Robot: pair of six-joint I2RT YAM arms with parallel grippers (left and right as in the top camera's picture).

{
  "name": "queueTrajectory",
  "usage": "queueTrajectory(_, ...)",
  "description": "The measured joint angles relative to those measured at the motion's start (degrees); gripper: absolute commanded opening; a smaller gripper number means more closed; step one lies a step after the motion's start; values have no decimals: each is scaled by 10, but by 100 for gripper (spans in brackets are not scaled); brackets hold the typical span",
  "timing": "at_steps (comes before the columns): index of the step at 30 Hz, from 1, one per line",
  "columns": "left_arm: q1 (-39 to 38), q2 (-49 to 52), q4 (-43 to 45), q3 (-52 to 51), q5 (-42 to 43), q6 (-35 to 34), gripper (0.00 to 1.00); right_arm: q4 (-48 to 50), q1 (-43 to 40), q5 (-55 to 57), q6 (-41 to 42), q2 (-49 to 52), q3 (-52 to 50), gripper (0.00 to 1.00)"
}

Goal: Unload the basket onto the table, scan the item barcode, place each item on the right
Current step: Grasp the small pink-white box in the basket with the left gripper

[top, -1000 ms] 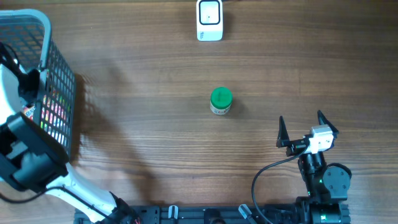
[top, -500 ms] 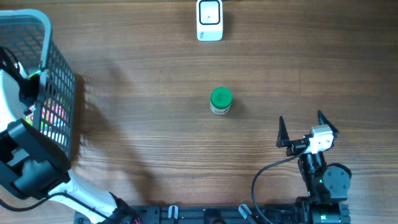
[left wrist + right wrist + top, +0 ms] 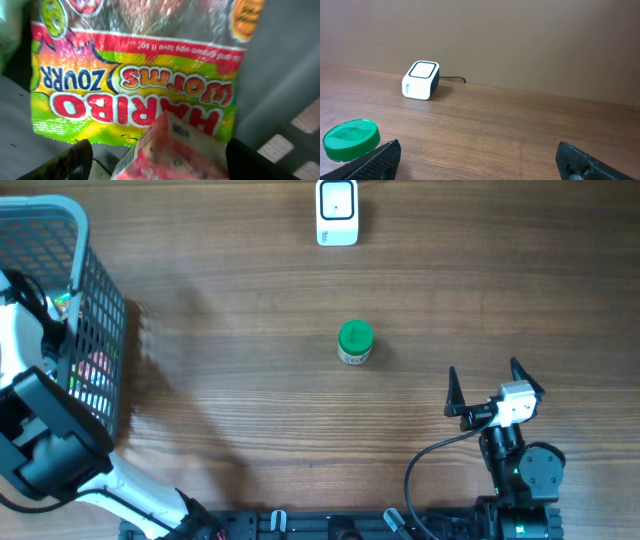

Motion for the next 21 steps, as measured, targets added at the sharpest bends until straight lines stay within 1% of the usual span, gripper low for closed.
queueTrajectory(1,0,3,0,-3,0,0,72,0,0,0,0,0,0,100)
queueTrajectory(2,0,5,0,-4,0,0,67,0,0,0,0,0,0,100)
queueTrajectory(4,0,8,0,-5,0,2,52,0,0,0,0,0,0,100)
queueTrajectory(5,0,8,0,-6,2,2,43,0,0,0,0,0,0,100)
queueTrajectory(7,0,9,0,-6,5,6,16,0,0,0,0,0,0,100)
queueTrajectory(8,0,9,0,-6,7,4,6,0,0,0,0,0,0,100)
queueTrajectory(9,0,9,0,-6,9,7,4,0,0,0,0,0,0,100)
queueTrajectory(17,0,9,-2,-4,12,10,4,0,0,0,0,0,0,100)
queueTrajectory(21,0,9,-33,47,15,8,4,0,0,0,0,0,0,100)
